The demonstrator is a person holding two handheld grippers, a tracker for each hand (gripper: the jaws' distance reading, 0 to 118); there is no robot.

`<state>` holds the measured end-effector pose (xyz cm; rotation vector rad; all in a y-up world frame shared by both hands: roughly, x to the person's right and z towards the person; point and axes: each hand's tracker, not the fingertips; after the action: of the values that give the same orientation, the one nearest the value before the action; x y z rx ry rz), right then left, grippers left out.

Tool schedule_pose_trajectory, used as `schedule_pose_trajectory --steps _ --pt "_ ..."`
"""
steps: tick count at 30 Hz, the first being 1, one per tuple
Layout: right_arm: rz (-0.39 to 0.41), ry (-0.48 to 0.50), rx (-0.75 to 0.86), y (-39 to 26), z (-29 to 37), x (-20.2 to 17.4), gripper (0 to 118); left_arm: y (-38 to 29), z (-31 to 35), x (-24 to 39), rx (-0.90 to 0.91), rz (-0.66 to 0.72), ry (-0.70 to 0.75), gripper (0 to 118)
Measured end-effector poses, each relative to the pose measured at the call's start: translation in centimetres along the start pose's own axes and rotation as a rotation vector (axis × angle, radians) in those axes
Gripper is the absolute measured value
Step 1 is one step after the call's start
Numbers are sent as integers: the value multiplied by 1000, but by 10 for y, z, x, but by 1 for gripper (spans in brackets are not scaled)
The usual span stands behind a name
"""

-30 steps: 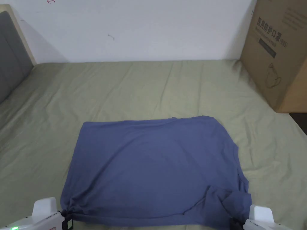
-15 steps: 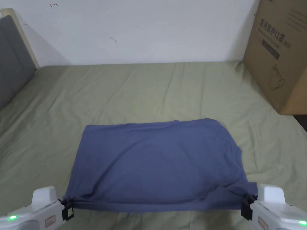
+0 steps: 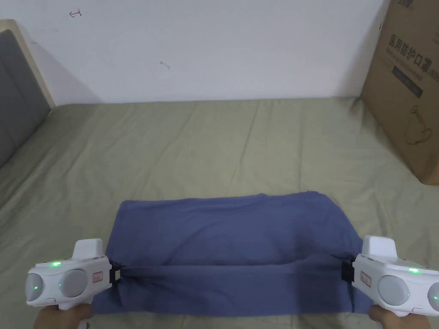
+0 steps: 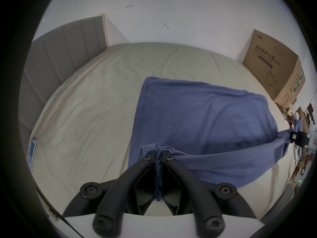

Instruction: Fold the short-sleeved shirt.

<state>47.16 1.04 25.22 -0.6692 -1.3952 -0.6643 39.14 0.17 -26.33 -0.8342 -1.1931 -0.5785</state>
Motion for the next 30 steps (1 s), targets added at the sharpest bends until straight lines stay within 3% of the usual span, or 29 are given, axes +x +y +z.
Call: schedule_pose_trajectory --steps 7,12,14,15,16,17,18,19,30 --pt "-14 -42 -99 -4 -68 -9 7 -1 -62 4 -97 -1 24 3" --pt "-12 -51 -105 -12 -75 -12 7 -4 -58 6 -90 3 30 4" --pt "-6 -51 -100 -8 -63 -12 15 -2 -51 6 -83 8 22 18" --pt "-7 -45 -86 -6 -56 -12 28 -1 -44 6 -74 17 15 32" --pt "-11 -40 -65 -4 -47 -12 54 4 -33 7 -65 33 23 63" --pt "-19 -29 -36 1 -28 -17 71 6 -25 8 -57 46 41 82" --pt "-23 -14 5 5 -14 -17 82 10 -11 10 -35 58 65 96" --pt "-28 9 43 8 1 -18 85 14 5 13 17 65 61 104" --pt "31 71 530 35 198 -26 85 21 194 39 540 75 -28 104"
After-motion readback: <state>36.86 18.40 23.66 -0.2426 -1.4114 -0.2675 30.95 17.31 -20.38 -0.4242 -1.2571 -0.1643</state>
